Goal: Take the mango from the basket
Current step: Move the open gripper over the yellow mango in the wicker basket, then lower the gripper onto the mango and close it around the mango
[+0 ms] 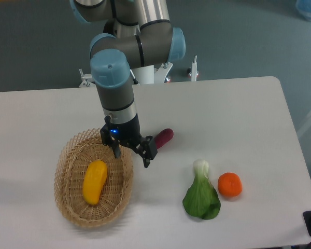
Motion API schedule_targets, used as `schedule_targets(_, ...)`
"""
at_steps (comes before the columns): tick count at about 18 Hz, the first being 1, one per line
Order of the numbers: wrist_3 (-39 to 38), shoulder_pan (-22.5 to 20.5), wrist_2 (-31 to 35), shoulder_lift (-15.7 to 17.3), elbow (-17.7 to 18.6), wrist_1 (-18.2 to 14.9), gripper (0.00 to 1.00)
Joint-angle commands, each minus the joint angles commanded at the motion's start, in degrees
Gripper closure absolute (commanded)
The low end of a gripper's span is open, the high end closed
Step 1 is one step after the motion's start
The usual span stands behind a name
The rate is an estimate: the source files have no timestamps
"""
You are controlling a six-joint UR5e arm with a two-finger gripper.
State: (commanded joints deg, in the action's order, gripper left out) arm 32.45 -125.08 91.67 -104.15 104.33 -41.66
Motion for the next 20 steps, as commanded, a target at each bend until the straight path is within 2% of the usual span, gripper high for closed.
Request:
schedule_targets(5,-3.44,3.34,-0.87,-2.1,-0.26,-0.09,0.0)
schedule_targets(7,-5.2,4.66,-1.93,-3.94,-0.09,-0.18,0.0)
schedule_targets(13,-12.32,6.07,-4.04,-7.56,0.0,-0.18,0.0)
schedule_targets(16,-12.59,6.6,-5.1,-8.0,0.26,-0.18,0.0)
schedule_targets(20,-12.33,7.21,-4.92,-10.19,0.35,0.0,0.0)
